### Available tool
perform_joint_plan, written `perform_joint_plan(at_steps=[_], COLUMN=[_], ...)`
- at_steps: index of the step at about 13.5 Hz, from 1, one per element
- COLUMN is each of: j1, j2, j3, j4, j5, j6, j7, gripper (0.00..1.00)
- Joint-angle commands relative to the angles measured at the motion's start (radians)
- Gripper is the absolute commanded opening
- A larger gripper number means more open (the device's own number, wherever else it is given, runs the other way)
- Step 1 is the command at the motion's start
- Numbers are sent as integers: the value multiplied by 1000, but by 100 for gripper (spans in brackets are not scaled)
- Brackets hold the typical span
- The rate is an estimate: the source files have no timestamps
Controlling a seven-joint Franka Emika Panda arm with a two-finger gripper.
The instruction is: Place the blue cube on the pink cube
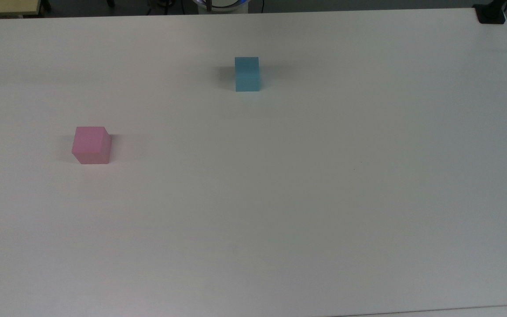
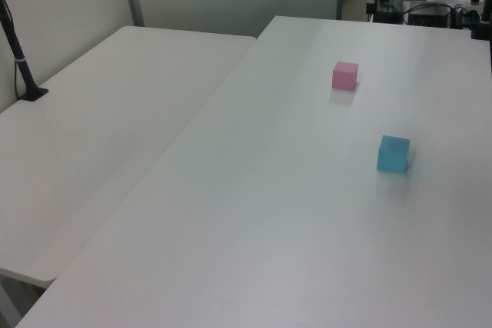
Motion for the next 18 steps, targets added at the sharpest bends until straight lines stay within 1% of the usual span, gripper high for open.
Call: perform_joint_plan(at_steps=[1,6,9,11,13,15,16,18], j1=[40,99,158,175,191,221,236,260], j2=[-160,-295,-335,-337,-335,-317,-289,-225], j3=[-9,-9,-3,-3,-3,-2,-2,-2], j4=[-188,-361,-460,-533,-656,-778,-803,-804], j5=[-8,-8,-8,-6,-5,-6,-8,-12], j6=[26,42,46,124,270,449,492,531], j7=[15,15,26,29,46,113,145,183], gripper=[100,100,100,100,100,100,100,100])
